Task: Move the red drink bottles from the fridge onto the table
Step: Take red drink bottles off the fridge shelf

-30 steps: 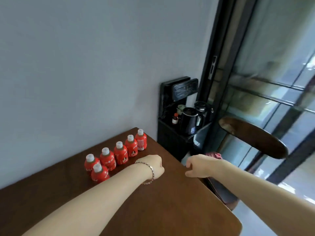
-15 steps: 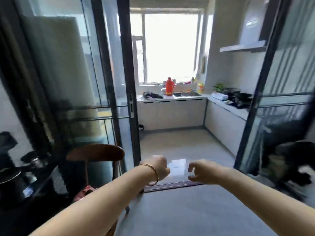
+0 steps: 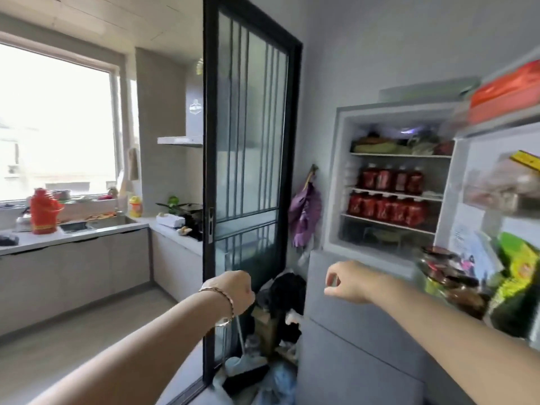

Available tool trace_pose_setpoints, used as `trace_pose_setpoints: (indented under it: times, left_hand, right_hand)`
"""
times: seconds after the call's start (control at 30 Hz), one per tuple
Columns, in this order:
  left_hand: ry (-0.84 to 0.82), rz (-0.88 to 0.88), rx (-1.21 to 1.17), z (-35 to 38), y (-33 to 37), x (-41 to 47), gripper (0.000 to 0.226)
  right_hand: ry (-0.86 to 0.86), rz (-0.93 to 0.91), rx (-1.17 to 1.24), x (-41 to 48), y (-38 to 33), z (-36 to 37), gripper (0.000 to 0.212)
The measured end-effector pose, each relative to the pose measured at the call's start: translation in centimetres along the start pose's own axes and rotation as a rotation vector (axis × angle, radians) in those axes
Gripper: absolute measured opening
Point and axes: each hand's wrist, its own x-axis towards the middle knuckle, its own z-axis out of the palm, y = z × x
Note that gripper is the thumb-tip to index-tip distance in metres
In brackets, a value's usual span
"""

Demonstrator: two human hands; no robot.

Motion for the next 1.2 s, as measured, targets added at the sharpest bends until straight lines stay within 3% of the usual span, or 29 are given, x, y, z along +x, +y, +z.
trace_pose_setpoints:
  times: [0.43,0.67,1.2]
  left_hand:
    - [0.155,0.459,-0.039,-1.0,15.5,33.2,0.019]
    - [0.230,0.629,-0.186,1.5,24.8,47.8,0.015]
    - [0.337,0.516,-0.427,4.6,39.1,75.9,0.054]
  right_hand:
    - [0.250,0.439,0.026,17.6,18.3,-7.7,0.019]
    - [0.450,0.552,-0.041,26.6,27.5,-10.4,0.015]
    - [0.514,0.532,-0.220,51.7,48.6,-16.0,0.011]
